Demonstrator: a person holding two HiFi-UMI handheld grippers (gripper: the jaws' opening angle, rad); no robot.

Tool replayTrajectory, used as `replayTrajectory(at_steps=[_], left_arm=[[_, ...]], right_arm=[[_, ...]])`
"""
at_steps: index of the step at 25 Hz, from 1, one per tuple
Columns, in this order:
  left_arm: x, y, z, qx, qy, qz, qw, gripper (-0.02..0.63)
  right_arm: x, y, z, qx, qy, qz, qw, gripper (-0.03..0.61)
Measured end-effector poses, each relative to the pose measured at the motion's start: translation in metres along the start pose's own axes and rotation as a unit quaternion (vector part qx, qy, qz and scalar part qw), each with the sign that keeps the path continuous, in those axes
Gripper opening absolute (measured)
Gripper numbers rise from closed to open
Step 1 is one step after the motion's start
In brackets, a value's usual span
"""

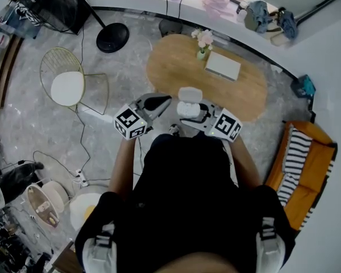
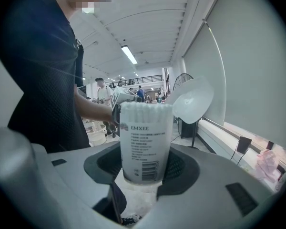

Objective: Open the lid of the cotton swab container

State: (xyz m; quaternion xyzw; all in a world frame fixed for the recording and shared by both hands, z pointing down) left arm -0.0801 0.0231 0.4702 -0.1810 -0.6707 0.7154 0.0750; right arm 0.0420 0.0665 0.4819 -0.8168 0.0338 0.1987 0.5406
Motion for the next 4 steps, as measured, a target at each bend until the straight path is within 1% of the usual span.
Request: replayTrajectory(at_steps=[4], left_arm=[[-0.0034, -0.0013, -0.0004, -0.004, -0.001, 0.004, 1.0, 0.001]], right_arm=[[0.0024, -0.003, -0.0042, -0.005, -0.002, -0.005, 1.0, 0.199]])
Point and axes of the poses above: the fingertips, and each gripper's own axes: x backward along the fingers, z to its left, y out of its top, the point moved 5 cm from there along x, backward along the fingers, and after that the axes turned 14 degrees about -x, right-handed, at the moved point
